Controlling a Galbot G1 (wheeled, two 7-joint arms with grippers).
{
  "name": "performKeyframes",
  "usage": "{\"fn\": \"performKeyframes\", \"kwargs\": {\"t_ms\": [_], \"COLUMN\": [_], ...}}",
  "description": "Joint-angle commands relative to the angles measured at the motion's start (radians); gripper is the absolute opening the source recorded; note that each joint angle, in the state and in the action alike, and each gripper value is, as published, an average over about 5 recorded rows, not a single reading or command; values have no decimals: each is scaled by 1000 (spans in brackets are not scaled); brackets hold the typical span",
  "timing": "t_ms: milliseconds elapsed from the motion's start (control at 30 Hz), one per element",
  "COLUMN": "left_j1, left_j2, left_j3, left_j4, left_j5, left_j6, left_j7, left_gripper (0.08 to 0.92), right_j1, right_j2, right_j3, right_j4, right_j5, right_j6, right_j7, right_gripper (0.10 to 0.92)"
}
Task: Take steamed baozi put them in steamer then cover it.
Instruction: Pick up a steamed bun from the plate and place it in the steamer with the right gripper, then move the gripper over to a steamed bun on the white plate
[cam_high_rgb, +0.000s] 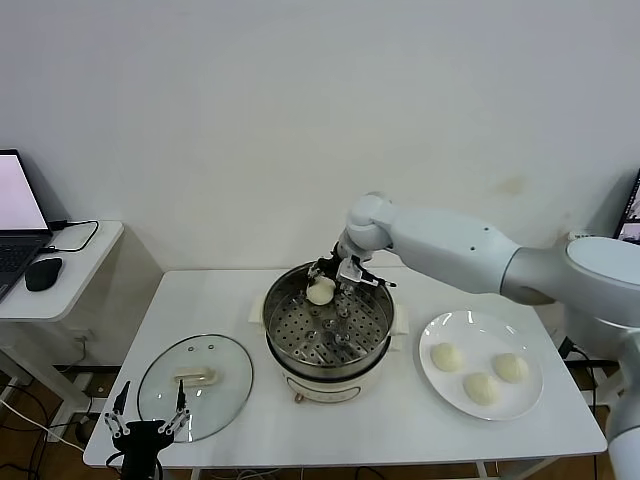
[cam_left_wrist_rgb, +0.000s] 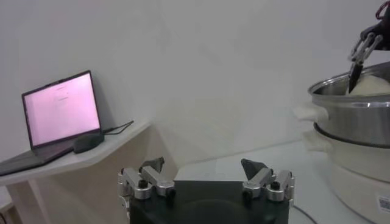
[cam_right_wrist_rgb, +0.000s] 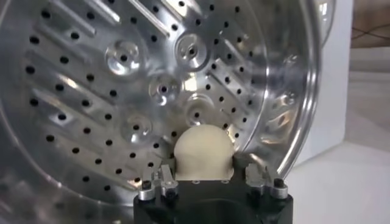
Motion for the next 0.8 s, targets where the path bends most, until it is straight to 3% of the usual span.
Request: {"fn": "performKeyframes", "kwargs": {"t_ms": [33, 233, 567, 800], "left_j1": [2, 0, -7, -5], "left_j2": [-2, -7, -15, -2], "left_j3": [-2, -2, 16, 25], "left_j4": [-5, -5, -5, -15], "left_j5": [0, -1, -3, -6], "left_j6": [0, 2, 2, 1], "left_j7": [0, 0, -1, -3], "left_gripper": [823, 823, 823, 823], "right_j1": [-4, 58, 169, 169], "right_j2": [10, -72, -383, -697], "right_j3": [4, -8, 26, 75], "right_j4": [-25, 104, 387, 603], "right_j5": [-66, 151, 477, 540], "right_j6": [38, -49, -370, -682], "right_j7": [29, -43, -184, -245], "right_gripper": [710, 817, 823, 823]}}
